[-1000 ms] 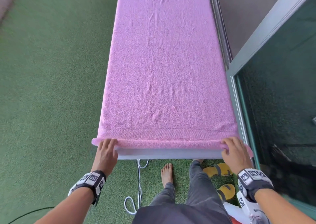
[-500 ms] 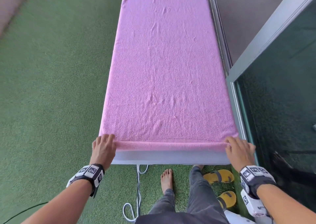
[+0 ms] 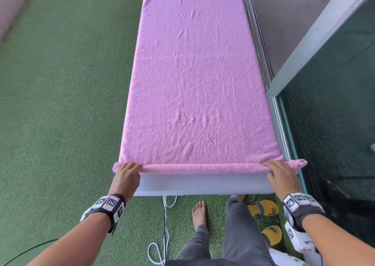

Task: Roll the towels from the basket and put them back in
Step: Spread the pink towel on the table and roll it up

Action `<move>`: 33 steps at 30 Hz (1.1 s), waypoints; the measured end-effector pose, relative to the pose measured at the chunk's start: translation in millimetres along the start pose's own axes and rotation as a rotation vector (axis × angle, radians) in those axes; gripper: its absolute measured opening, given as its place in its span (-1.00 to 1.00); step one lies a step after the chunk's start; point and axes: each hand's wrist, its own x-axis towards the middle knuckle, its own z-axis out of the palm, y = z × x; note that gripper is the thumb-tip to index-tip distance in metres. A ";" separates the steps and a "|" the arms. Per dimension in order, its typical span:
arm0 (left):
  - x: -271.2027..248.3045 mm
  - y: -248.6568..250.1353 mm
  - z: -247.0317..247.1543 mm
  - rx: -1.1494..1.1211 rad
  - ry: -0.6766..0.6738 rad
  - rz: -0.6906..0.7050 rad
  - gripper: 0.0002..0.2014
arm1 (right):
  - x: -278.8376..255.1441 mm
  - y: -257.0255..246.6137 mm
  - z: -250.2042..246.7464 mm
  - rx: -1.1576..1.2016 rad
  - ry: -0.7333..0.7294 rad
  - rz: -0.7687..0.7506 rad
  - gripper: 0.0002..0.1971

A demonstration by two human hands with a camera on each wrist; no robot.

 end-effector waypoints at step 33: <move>44.8 0.0 -6.0 0.132 -0.160 -0.169 -0.85 | 39.7 -14.4 -20.9 -0.168 -0.106 0.029 -0.89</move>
